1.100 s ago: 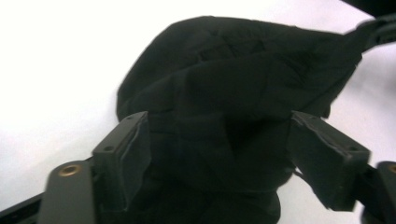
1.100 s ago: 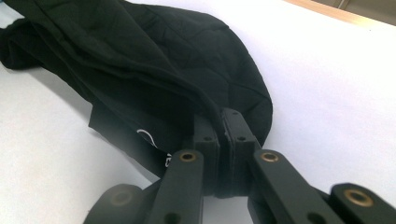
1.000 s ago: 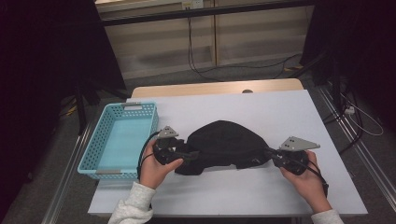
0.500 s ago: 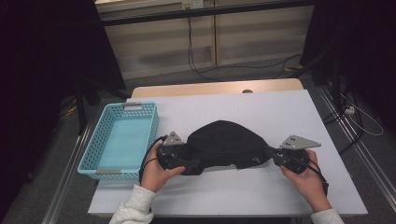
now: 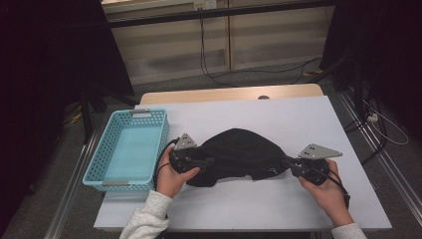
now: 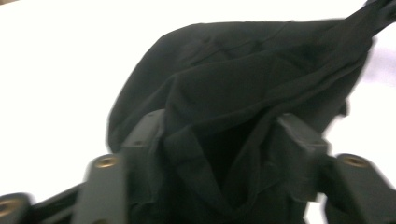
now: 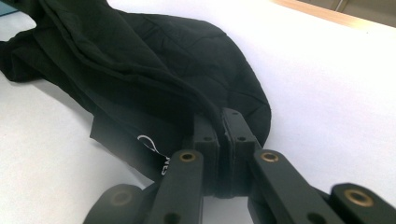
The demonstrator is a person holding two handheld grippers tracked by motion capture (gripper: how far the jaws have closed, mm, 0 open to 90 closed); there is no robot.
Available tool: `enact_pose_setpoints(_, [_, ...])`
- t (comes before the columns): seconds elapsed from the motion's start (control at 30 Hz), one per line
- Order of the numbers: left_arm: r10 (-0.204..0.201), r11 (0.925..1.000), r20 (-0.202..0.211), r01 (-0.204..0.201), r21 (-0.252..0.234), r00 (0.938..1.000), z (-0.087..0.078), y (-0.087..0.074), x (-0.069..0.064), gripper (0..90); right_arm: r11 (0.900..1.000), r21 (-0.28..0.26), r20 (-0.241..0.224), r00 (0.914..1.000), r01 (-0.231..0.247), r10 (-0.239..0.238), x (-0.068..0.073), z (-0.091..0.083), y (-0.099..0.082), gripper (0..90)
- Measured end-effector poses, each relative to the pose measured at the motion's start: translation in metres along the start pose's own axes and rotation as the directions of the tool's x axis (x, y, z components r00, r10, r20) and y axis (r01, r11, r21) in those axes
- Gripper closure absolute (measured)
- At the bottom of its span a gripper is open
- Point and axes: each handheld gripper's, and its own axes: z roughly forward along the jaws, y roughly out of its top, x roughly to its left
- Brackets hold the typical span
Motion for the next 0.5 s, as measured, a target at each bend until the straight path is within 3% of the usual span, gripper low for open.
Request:
enact_pose_setpoints(0.13, [-0.021, 0.9997, 0.01, 0.021, 0.008, 0.9997, 0.0, 0.0, 0.005, 57.2, 1.0, 0.007, -0.001, 1.0, 0.002, -0.002, 0.0, 0.001, 0.0, 85.8])
enact_pose_setpoints(0.23, [-0.003, 0.9994, 0.018, 0.003, 0.033, 0.9998, -0.001, 0.003, 0.006, 70.5, 1.0, 0.009, -0.005, 1.0, -0.001, 0.001, 0.0, 0.002, 0.002, 85.8])
enact_pose_setpoints(0.33, [-0.045, 0.9975, 0.025, 0.044, 0.055, 0.9987, -0.007, 0.008, 0.006, 83.4, 1.0, 0.003, -0.008, 1.0, 0.003, -0.003, 0.0, 0.001, 0.005, 85.9])
enact_pose_setpoints(0.5, [-0.086, 0.9954, 0.014, 0.085, 0.044, 0.9962, -0.019, 0.019, 0.01, 86.5, 1.0, 0.003, -0.005, 1.0, 0.004, -0.004, -0.002, 0.0, 0.014, 85.9])
